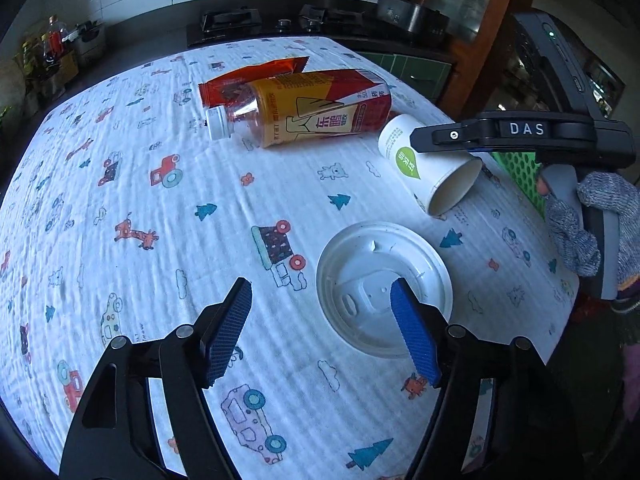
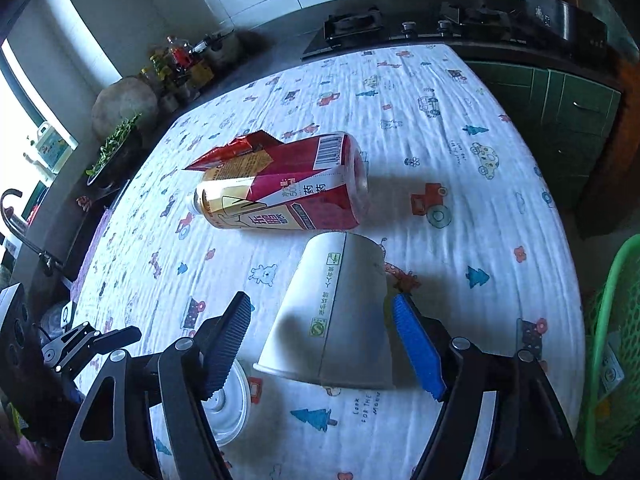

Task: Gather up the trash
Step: 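Grasp the white paper cup with the right tool while the left tool grasps the white plastic lid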

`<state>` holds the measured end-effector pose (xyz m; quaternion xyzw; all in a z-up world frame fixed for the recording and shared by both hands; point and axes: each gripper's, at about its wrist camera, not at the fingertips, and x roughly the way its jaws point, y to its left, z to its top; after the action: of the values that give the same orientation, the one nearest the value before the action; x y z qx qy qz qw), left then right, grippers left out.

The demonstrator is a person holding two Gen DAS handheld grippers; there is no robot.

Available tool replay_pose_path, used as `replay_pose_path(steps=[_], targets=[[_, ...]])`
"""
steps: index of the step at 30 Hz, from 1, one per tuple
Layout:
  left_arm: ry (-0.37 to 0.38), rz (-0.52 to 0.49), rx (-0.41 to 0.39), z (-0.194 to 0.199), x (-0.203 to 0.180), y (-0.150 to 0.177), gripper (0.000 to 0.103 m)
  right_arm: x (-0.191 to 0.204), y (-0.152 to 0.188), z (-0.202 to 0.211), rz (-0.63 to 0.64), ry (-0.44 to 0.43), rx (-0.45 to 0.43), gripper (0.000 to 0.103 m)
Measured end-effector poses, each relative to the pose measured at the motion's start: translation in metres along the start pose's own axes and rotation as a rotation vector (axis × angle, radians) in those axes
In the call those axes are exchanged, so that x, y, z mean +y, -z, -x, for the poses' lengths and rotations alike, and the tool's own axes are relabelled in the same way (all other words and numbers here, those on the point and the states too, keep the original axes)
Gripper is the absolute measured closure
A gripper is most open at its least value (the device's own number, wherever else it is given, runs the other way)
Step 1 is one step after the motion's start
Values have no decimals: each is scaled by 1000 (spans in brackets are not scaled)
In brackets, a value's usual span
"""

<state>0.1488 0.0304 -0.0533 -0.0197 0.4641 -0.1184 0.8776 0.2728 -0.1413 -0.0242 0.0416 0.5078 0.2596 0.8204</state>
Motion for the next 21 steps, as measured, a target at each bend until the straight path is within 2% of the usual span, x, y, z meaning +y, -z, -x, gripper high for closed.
replay_pose_path(steps=[8, 10, 20, 21], targets=[[37, 15, 37, -15, 2, -4, 45, 1, -4, -17, -9, 21, 55, 36], [42, 9, 49, -20, 2, -4, 51, 0, -2, -21, -12, 23, 71, 38], [89, 28, 74, -30, 8, -7, 65, -2, 4, -6, -15, 2, 33, 40], [94, 23, 73, -31, 7, -7, 68, -4, 5, -3, -20, -2, 25, 40]])
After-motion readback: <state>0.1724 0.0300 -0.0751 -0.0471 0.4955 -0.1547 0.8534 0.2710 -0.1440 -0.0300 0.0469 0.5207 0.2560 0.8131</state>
